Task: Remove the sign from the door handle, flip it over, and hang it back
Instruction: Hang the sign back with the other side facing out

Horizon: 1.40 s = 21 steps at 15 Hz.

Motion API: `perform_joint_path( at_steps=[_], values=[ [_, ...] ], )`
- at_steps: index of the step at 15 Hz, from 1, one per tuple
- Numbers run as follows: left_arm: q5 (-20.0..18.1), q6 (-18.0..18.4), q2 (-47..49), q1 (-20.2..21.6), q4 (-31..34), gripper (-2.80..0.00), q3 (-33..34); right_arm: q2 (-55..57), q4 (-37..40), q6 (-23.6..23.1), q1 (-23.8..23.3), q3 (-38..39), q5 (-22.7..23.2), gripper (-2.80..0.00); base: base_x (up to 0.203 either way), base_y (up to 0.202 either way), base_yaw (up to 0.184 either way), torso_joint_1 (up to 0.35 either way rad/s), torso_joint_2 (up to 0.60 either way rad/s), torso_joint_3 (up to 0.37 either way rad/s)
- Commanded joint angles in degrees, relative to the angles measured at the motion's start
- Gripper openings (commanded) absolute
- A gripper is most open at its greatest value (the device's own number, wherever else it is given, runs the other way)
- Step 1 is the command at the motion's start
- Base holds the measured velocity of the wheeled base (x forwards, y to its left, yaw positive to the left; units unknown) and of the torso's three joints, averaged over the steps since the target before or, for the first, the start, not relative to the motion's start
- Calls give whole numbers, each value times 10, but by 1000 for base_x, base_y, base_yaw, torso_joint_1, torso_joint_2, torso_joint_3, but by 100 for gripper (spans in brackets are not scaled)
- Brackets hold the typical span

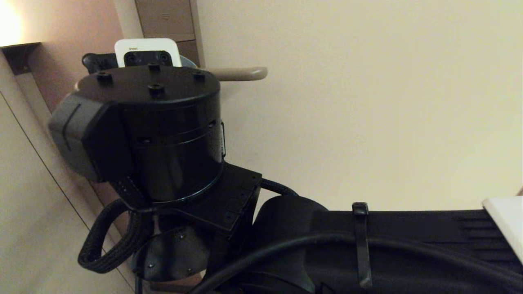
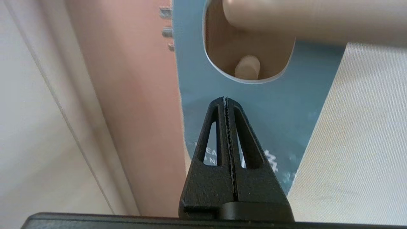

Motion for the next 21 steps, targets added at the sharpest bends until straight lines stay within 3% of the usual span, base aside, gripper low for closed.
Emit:
perform_joint_path(
  at_steps=[1, 9, 21],
  values=[
    [0, 0, 0, 0, 0, -280, 0, -11, -2, 0, -1, 9, 8, -280, 0, 0, 0, 0, 0, 0],
    [0, 0, 0, 0, 0, -280, 0, -61, -42, 2, -25, 112, 120, -280, 0, 0, 0, 0, 0, 0],
    [0, 0, 0, 0, 0, -280, 0, -205, -62, 17, -118, 314, 303, -280, 0, 0, 0, 0, 0, 0]
  ],
)
